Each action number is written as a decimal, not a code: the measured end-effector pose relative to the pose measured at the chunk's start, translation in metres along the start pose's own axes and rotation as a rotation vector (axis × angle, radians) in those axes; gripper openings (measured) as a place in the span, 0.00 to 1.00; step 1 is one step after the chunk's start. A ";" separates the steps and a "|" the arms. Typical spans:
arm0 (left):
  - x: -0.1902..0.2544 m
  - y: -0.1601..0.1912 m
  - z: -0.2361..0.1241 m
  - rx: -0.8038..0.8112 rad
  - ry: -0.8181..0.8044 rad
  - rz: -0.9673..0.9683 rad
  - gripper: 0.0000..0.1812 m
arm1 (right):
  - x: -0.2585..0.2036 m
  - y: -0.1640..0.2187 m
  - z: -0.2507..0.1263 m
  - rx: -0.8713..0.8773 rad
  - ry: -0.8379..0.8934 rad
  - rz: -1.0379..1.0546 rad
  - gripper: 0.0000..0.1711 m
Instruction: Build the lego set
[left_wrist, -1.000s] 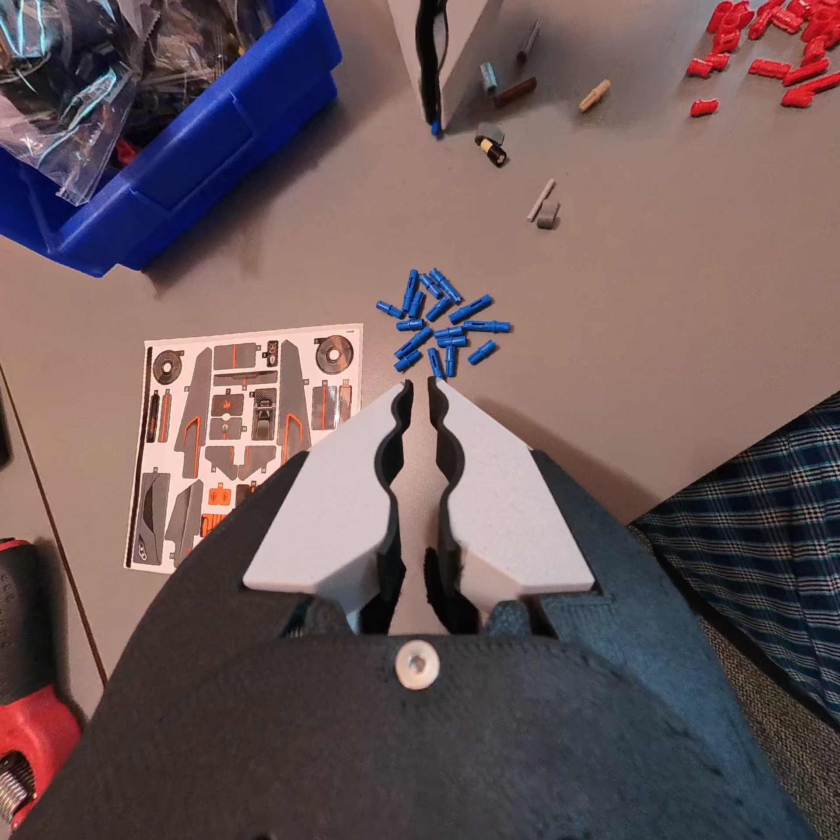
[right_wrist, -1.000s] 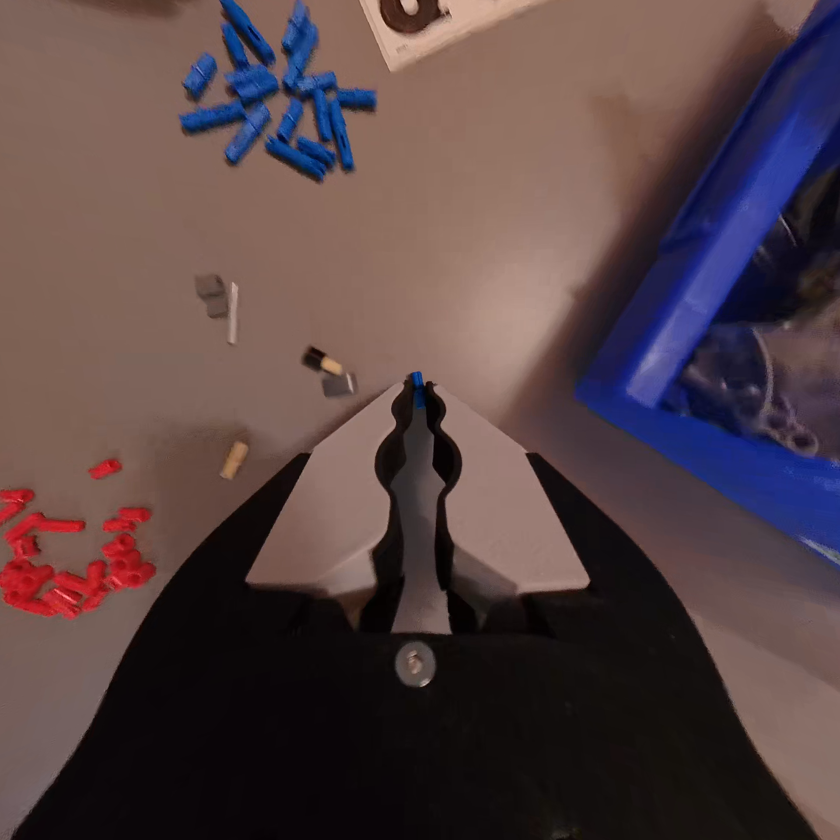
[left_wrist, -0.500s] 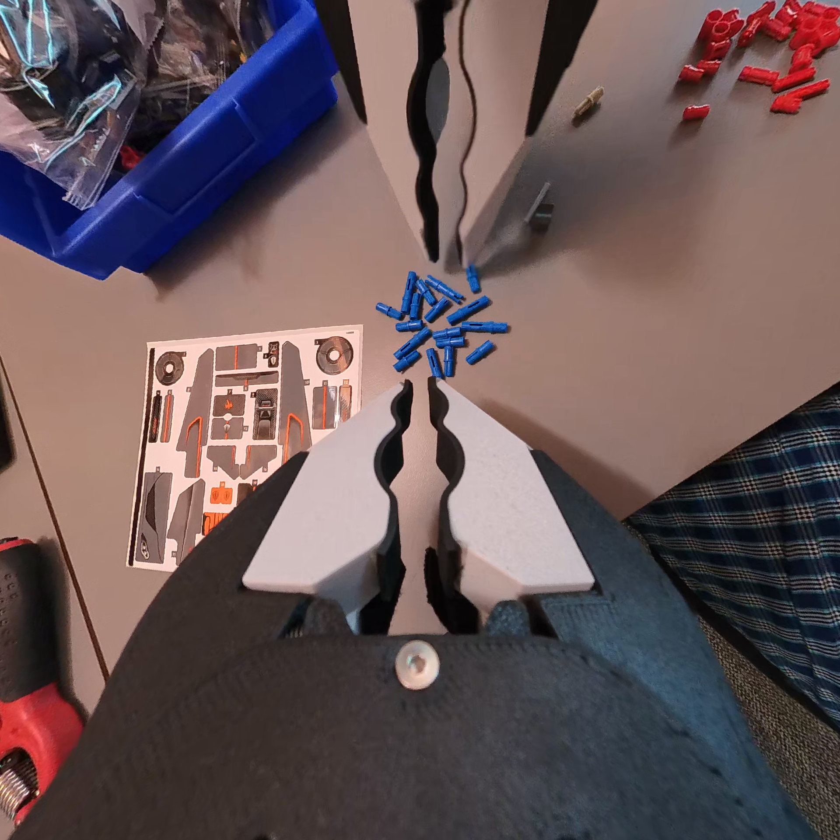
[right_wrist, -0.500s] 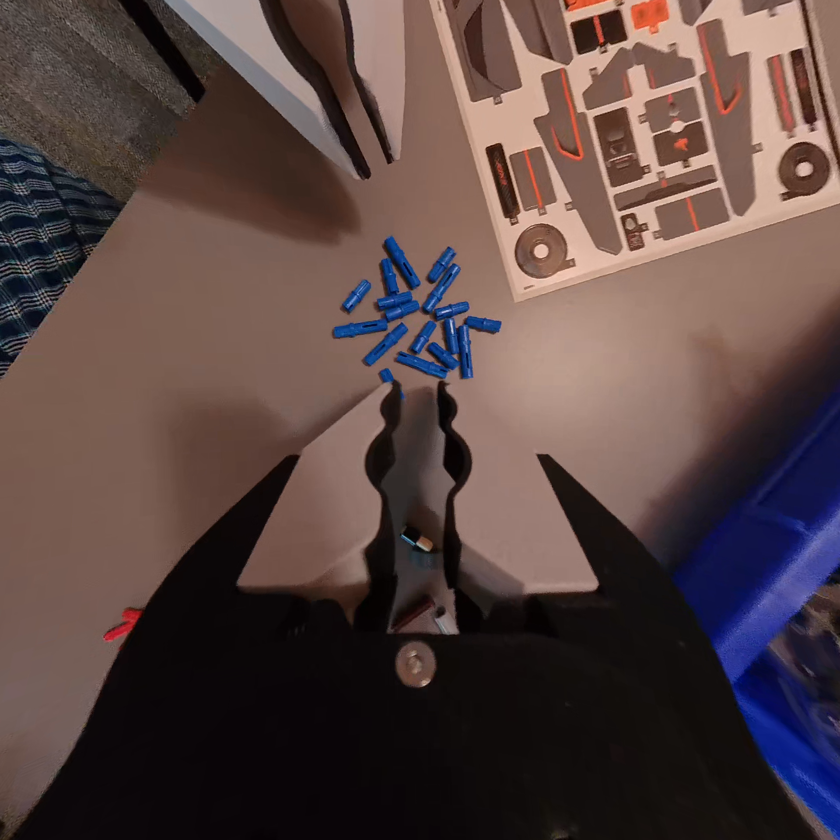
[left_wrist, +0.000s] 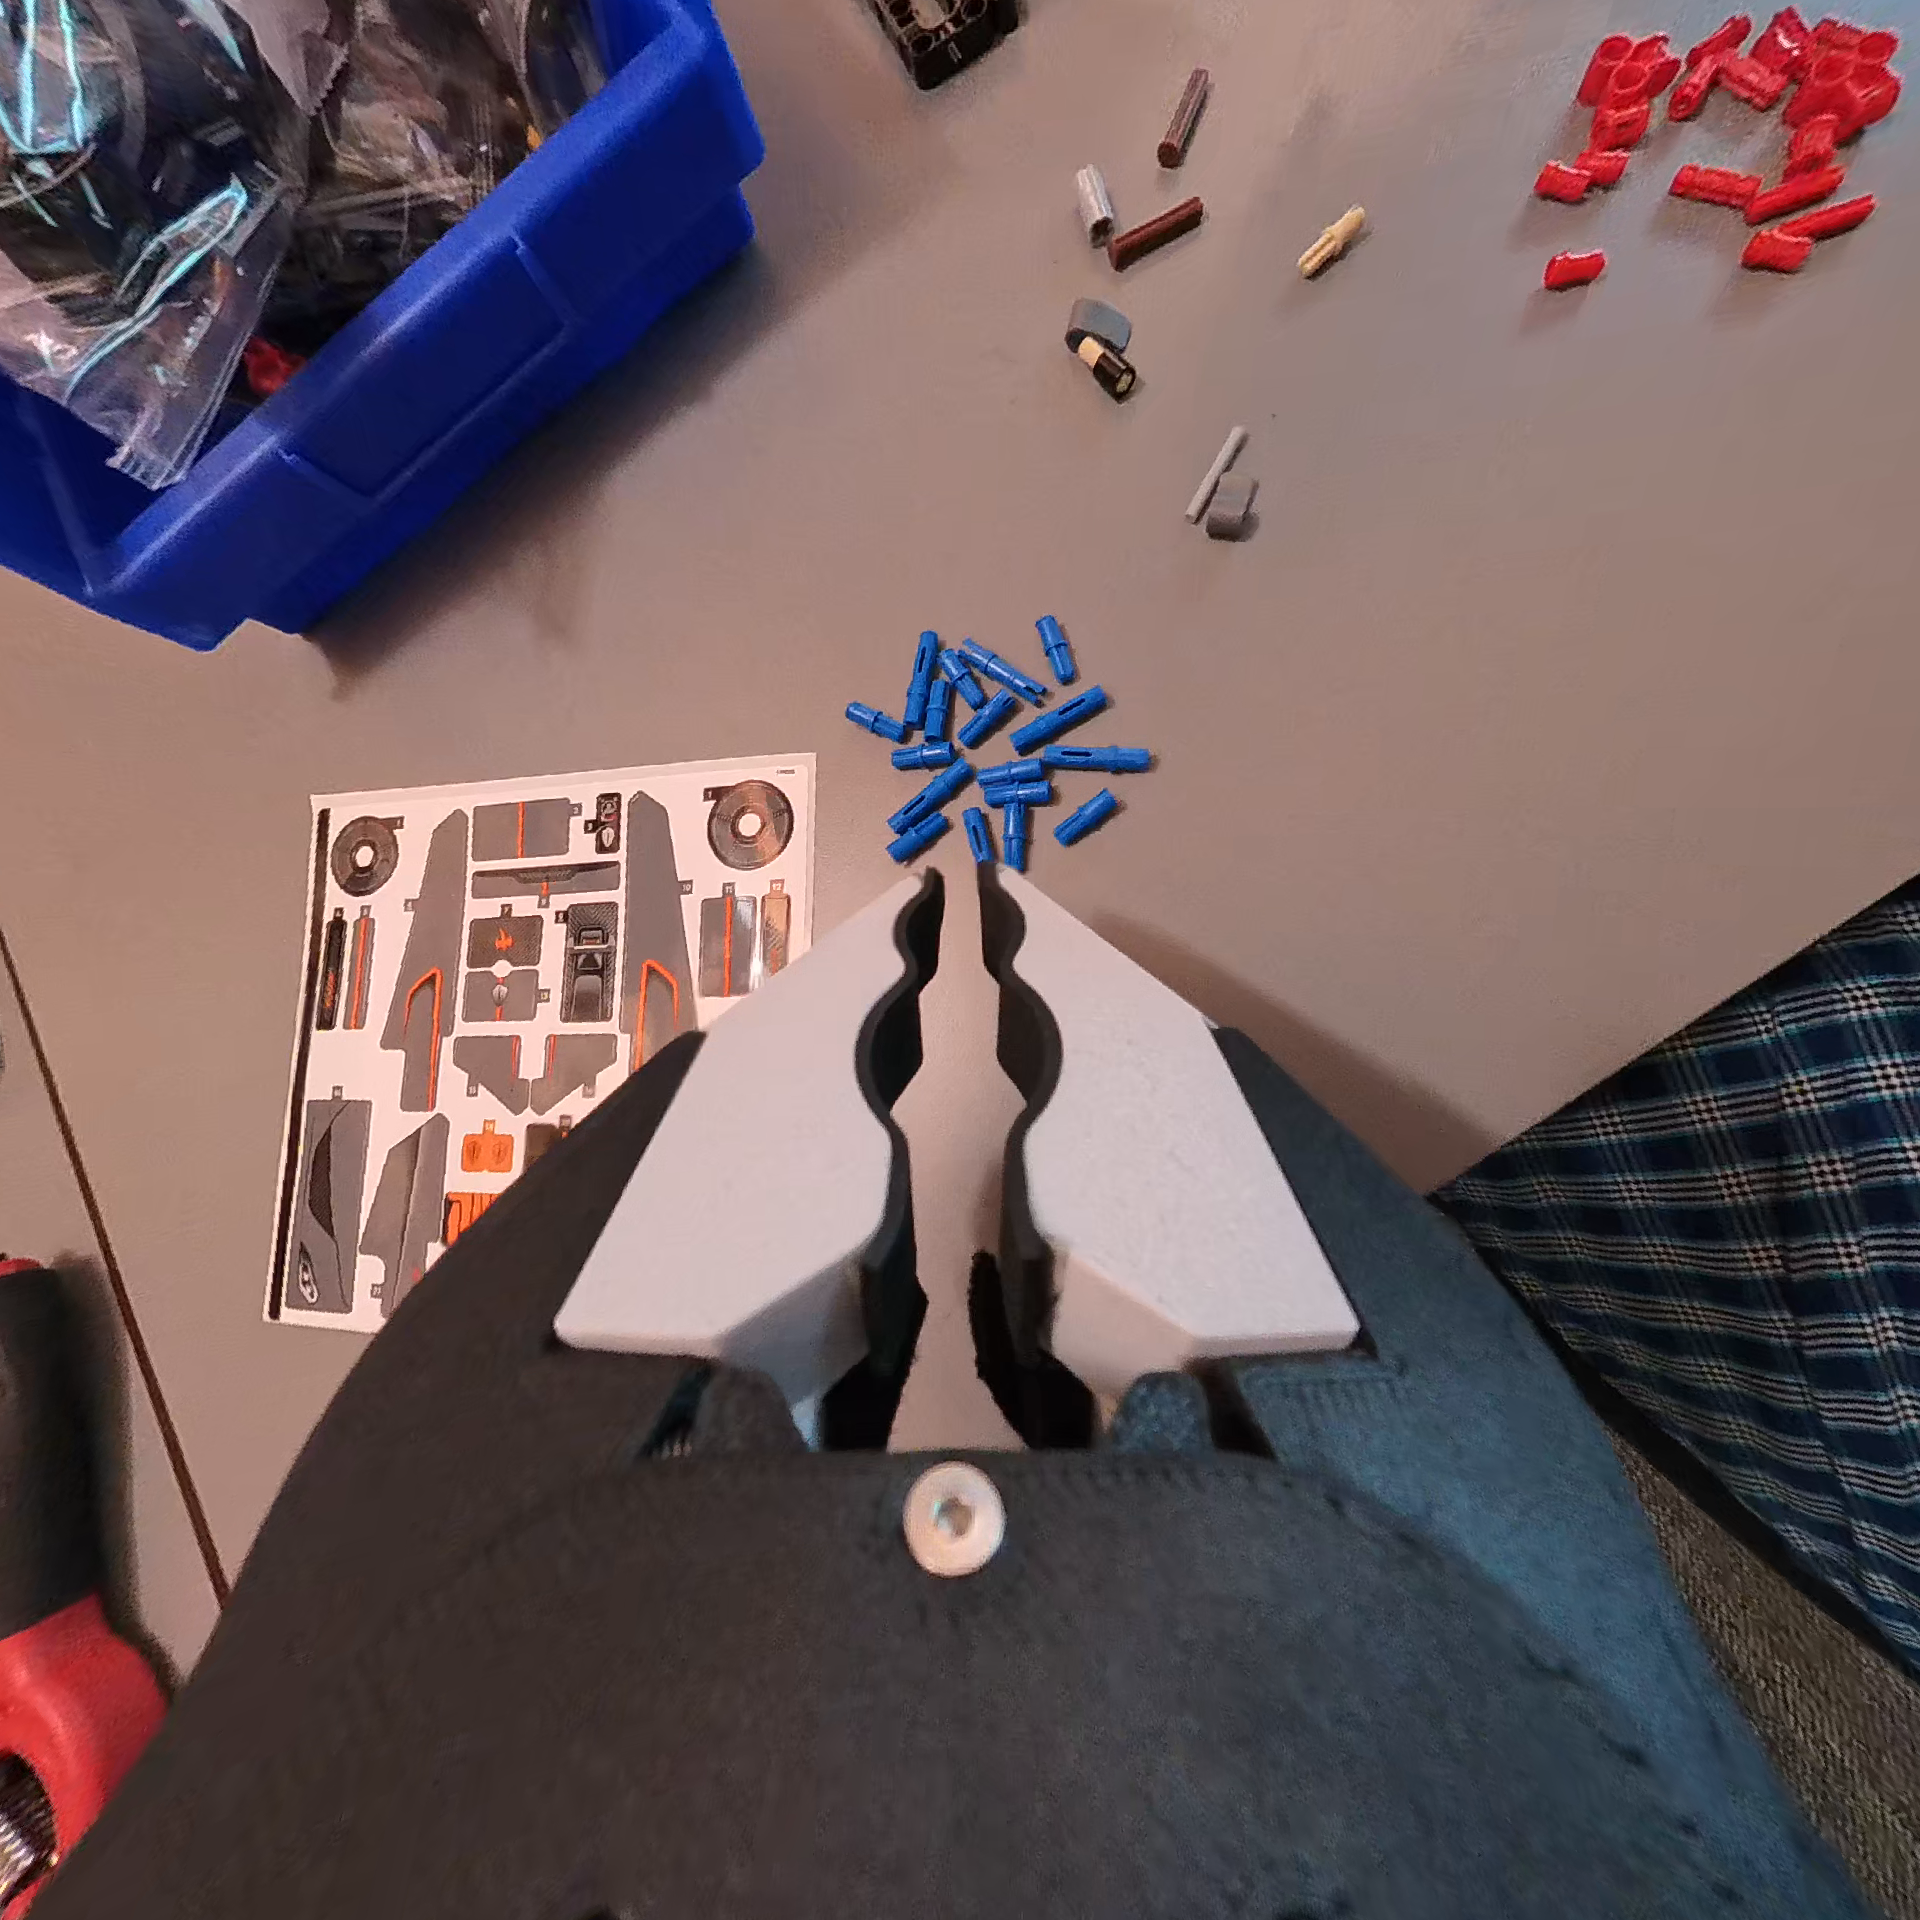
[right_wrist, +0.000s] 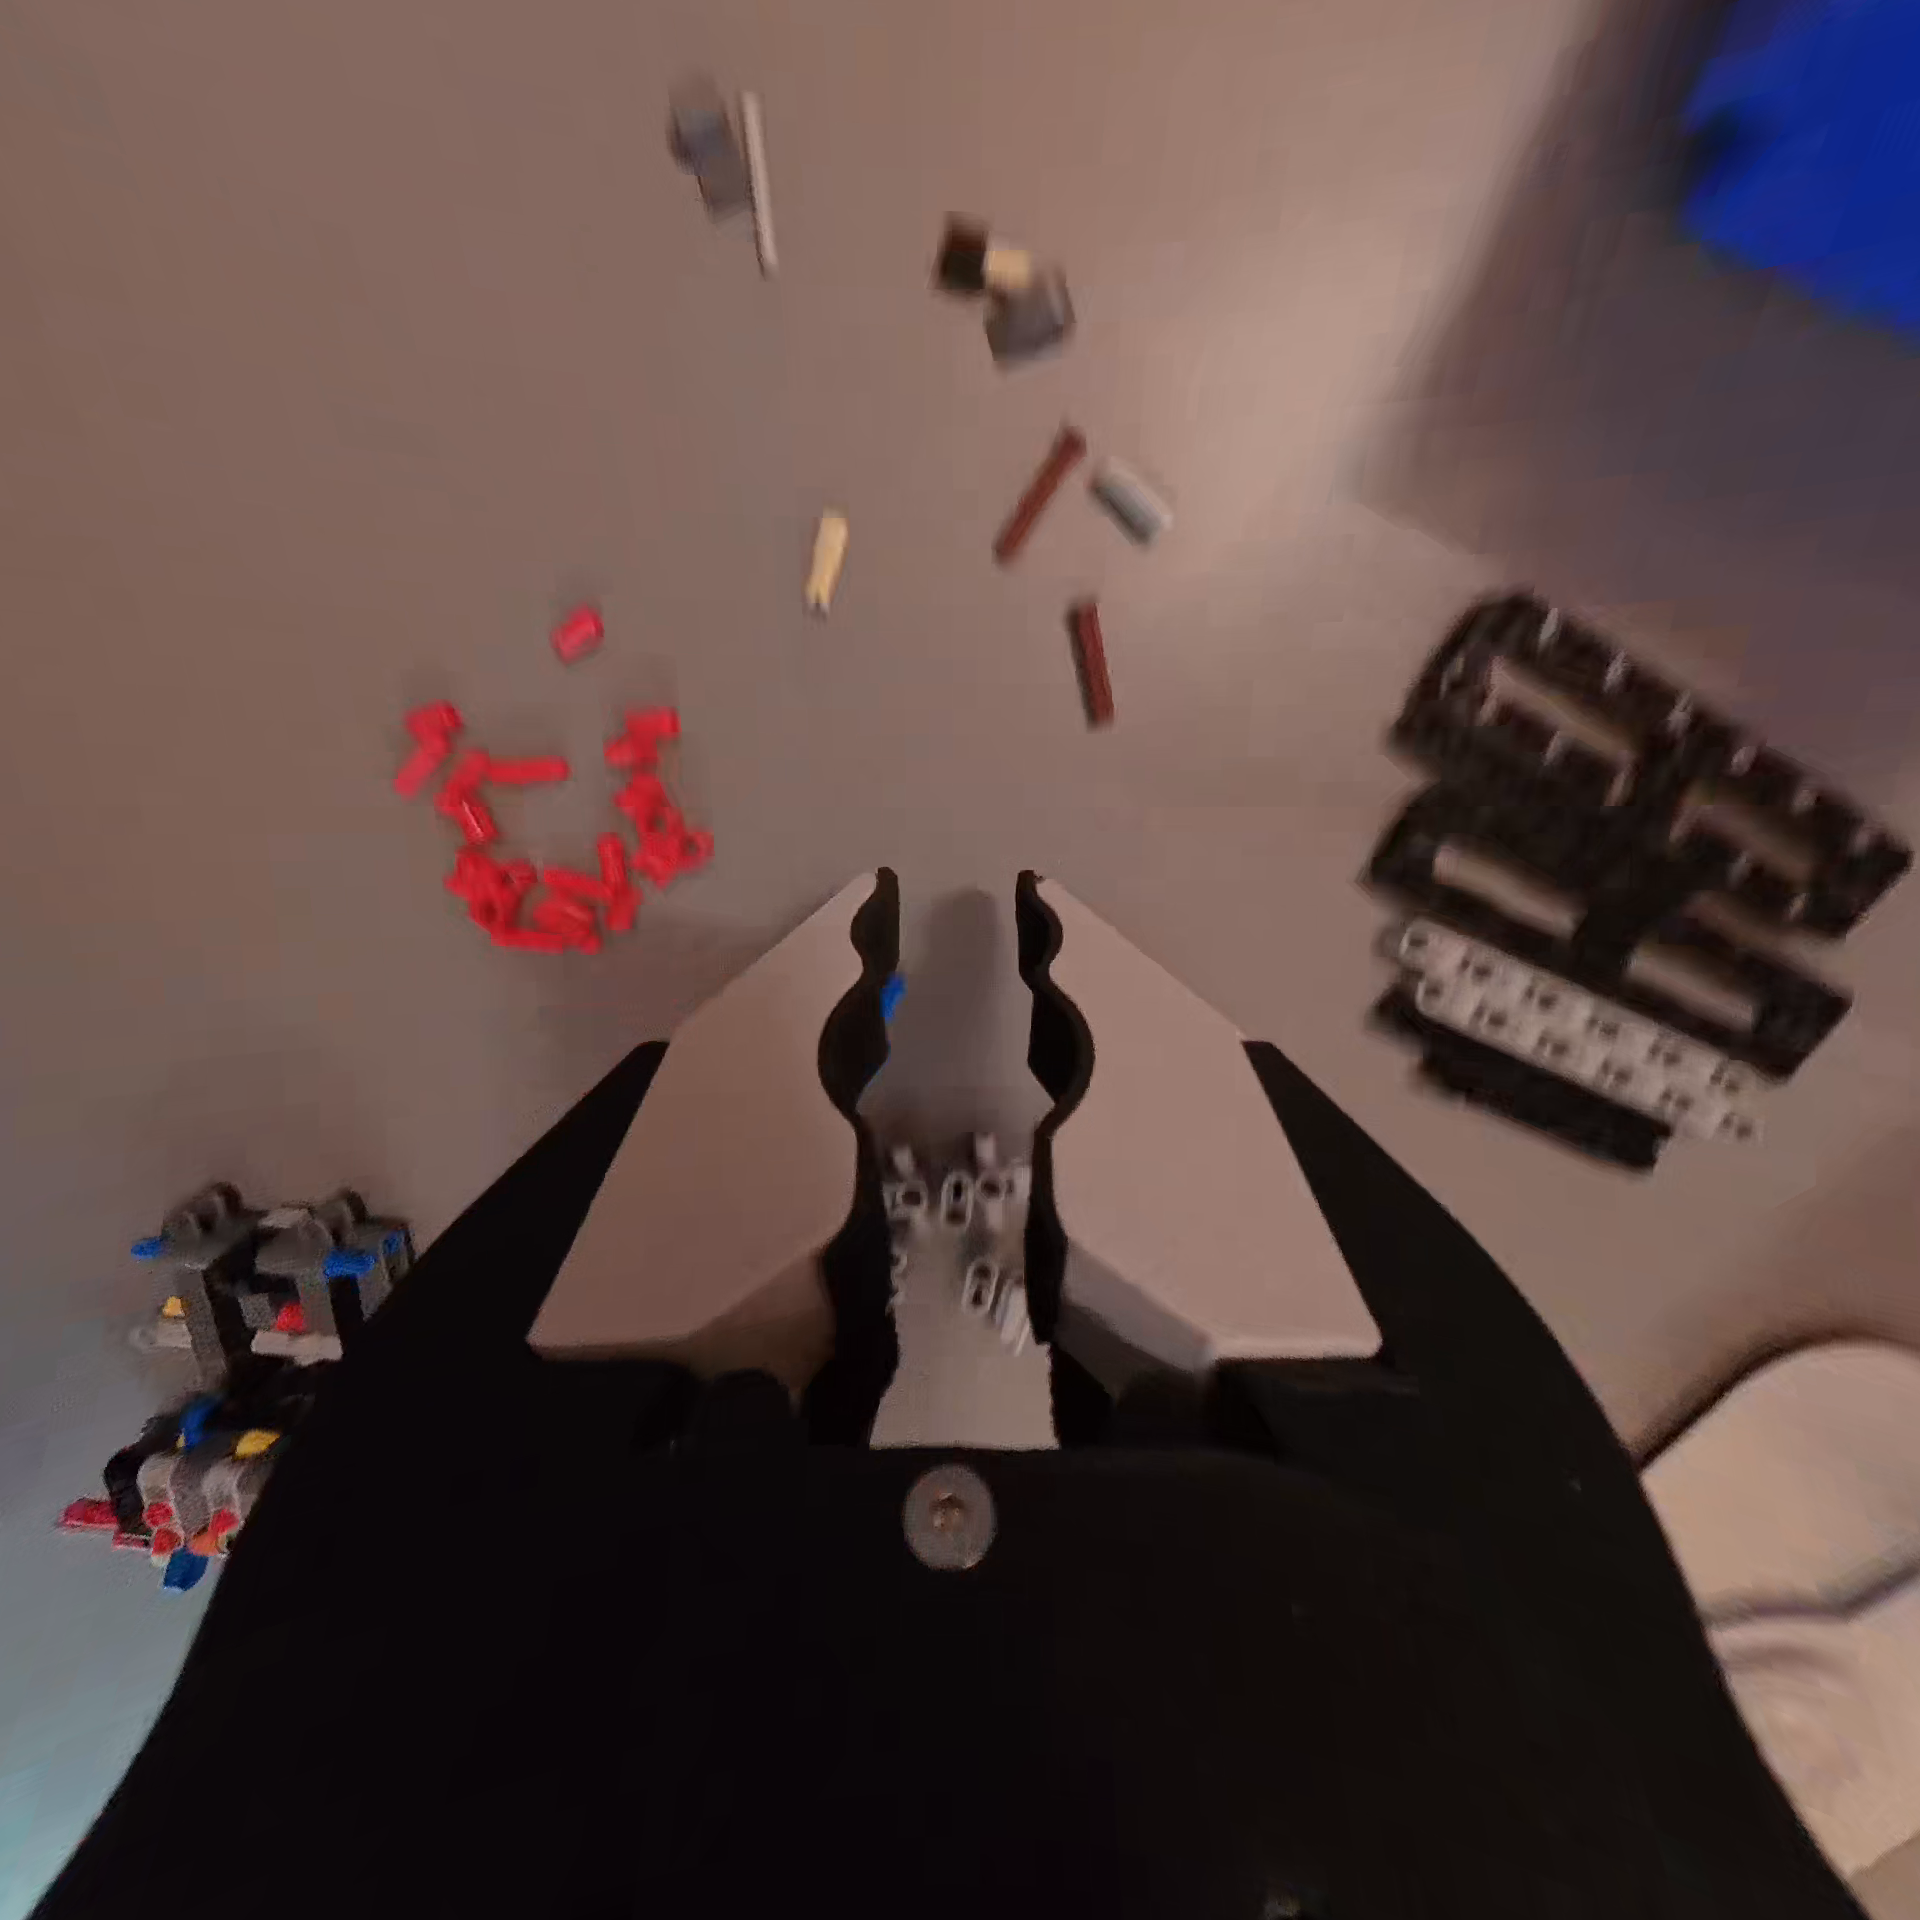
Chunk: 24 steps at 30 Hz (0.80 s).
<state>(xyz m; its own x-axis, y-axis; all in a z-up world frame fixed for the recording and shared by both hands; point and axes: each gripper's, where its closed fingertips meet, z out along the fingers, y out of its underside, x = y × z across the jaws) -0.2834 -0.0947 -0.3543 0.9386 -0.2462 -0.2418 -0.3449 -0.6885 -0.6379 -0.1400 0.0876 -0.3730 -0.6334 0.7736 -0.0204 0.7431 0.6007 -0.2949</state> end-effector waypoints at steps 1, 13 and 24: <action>0.001 -0.001 0.001 -0.002 0.002 0.003 0.03 | -0.002 0.011 -0.002 -0.006 0.008 0.026 0.10; 0.006 -0.011 -0.004 0.001 -0.009 0.027 0.02 | -0.014 0.033 0.010 -0.042 0.060 0.036 0.01; 0.004 -0.009 -0.007 0.010 -0.010 0.023 0.02 | -0.028 -0.106 0.035 0.109 -0.016 -0.227 0.01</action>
<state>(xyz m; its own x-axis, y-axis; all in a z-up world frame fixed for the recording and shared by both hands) -0.2766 -0.0945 -0.3443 0.9304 -0.2548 -0.2634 -0.3662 -0.6759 -0.6396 -0.2088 -0.0053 -0.3747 -0.7855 0.6173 0.0436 0.5540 0.7328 -0.3951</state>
